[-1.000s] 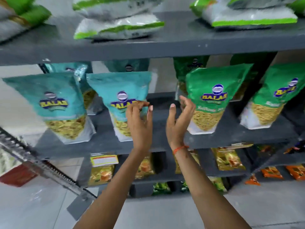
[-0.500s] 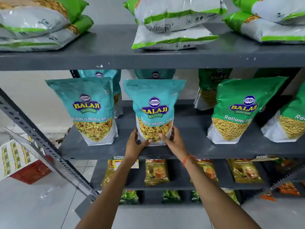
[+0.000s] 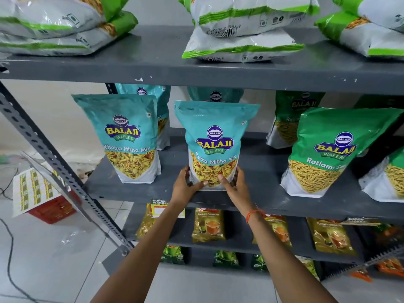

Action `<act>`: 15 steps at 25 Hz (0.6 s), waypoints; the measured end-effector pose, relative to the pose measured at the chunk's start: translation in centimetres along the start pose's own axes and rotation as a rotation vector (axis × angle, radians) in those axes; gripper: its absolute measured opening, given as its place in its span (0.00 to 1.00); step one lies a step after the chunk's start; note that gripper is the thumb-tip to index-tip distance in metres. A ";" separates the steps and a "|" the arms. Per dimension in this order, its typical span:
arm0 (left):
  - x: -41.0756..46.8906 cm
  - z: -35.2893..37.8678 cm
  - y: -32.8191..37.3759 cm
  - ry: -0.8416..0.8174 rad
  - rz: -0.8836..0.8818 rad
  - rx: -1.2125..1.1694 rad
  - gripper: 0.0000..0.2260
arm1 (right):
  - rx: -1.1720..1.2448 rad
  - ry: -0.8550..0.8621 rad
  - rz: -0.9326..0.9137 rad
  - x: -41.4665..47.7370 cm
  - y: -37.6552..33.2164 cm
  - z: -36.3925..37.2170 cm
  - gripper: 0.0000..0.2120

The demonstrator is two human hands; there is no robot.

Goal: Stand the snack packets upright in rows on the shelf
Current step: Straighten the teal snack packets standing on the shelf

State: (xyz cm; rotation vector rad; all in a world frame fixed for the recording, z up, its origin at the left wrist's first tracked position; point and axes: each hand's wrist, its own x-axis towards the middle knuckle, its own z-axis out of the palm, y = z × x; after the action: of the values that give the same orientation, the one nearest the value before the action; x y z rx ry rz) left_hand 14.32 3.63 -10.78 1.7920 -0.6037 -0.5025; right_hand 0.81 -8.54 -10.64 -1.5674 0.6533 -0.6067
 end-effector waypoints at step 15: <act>-2.3 -14.4 0.4 0.564 0.317 0.245 0.43 | -0.008 0.252 -0.405 -1.8 -5.6 18.4 0.19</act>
State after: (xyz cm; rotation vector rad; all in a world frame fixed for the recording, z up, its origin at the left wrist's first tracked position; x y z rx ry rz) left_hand 21.30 15.64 -6.17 1.9058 -0.5470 0.3025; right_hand 13.02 5.92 -6.76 -1.6577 0.5240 -1.1178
